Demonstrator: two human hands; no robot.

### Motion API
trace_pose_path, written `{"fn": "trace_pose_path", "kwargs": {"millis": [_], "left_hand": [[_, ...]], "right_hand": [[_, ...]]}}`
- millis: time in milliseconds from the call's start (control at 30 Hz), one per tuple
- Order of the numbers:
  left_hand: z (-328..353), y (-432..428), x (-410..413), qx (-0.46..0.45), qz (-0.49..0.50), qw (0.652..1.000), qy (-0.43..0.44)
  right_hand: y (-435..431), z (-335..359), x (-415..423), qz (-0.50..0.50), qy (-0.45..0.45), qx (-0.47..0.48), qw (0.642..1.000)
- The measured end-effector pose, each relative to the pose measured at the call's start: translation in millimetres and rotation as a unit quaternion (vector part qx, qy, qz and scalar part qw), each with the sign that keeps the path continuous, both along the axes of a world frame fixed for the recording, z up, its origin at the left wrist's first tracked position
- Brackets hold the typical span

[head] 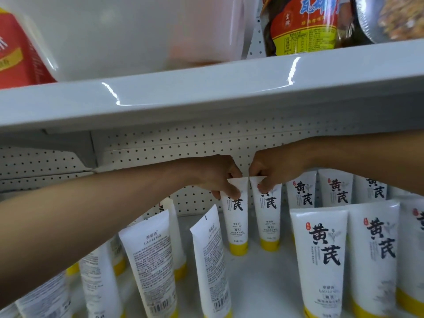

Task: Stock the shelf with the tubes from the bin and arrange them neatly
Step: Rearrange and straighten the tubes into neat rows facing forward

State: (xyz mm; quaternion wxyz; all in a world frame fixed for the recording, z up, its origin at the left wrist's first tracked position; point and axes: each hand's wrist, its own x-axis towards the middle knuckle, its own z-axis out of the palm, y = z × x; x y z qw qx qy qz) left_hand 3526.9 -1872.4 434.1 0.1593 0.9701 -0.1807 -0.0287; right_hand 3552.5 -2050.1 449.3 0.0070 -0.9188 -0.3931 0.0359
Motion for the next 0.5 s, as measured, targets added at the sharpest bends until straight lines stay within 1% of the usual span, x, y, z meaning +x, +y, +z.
{"fn": "trace_pose_path", "kwargs": {"millis": [267, 500], "left_hand": [[-4.2, 0.3, 0.8, -0.018, 0.003, 1.0, -0.003], [1.8, -3.3, -4.7, 0.023, 0.009, 1.0, 0.005]], "right_hand": [[-1.5, -1.3, -3.3, 0.005, 0.012, 0.008, 1.0], [-2.7, -0.6, -7.0, -0.005, 0.013, 0.002, 1.0]]}}
